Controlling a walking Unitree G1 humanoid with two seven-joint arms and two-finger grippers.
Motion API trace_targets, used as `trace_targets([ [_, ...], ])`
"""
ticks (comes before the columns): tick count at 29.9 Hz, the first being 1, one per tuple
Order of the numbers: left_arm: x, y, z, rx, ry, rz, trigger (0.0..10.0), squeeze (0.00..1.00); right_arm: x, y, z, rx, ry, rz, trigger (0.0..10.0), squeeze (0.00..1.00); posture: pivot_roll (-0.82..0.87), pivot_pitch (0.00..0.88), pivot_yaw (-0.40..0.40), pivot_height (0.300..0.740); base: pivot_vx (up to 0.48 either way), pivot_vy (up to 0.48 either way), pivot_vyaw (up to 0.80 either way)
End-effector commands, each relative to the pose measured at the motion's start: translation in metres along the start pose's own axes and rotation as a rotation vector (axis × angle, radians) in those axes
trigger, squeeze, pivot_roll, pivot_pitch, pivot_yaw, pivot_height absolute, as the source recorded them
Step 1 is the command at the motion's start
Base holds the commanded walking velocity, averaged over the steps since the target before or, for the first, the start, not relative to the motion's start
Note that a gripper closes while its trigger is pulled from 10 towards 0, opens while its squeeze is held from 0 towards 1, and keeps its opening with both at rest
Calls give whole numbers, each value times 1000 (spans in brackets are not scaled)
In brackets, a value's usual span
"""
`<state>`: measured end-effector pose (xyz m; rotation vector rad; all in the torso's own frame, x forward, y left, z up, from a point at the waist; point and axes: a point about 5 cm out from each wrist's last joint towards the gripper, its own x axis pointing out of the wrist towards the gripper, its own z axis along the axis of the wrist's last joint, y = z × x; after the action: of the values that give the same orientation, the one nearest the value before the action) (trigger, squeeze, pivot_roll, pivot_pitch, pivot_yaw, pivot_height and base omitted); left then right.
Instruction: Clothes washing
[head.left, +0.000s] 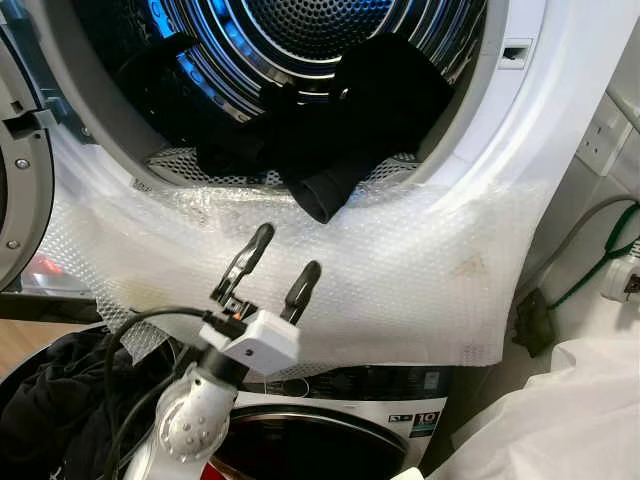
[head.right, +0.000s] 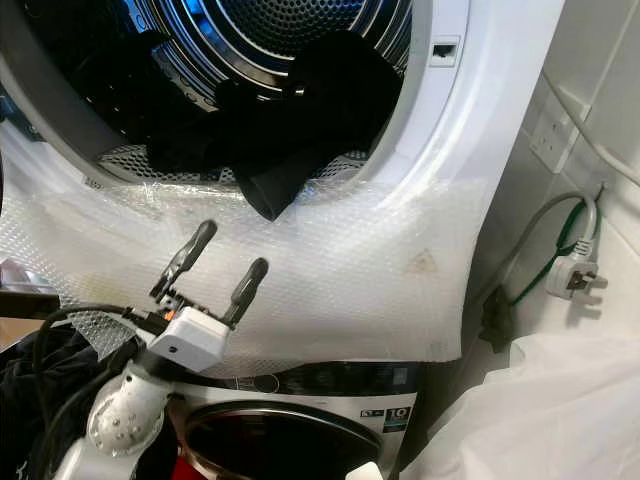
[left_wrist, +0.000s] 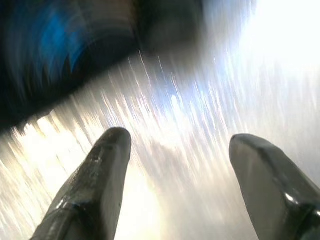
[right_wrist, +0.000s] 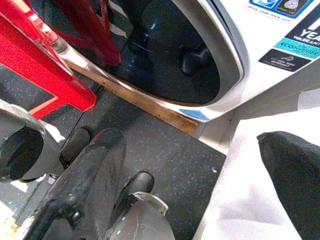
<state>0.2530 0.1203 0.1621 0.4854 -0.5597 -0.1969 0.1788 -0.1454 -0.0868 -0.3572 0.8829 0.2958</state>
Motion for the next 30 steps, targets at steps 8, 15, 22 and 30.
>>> trace_targets([
  [8, -38, -14, -46, -185, 275, -63, 10000, 0, 0, 2, 1, -9, 3, 8, 10000, 0, 88, 0, 19, 740, 0, 0, 0],
  [15, -74, -15, -47, -268, 375, -54, 10000, 0, 0, -5, -1, -26, 9, -9, 10000, 0, 90, 0, 17, 740, 0, 0, 0],
  [22, -99, 12, -31, -282, 411, 231, 10000, 0, -2, -7, -7, -24, 19, -18, 10000, 0, 97, 0, 4, 740, 0, 0, 0],
  [30, -138, 37, -36, -221, 575, 471, 10000, 0, -3, -6, -12, -28, 32, -13, 10000, 0, 132, 0, 4, 740, 0, 0, 0],
])
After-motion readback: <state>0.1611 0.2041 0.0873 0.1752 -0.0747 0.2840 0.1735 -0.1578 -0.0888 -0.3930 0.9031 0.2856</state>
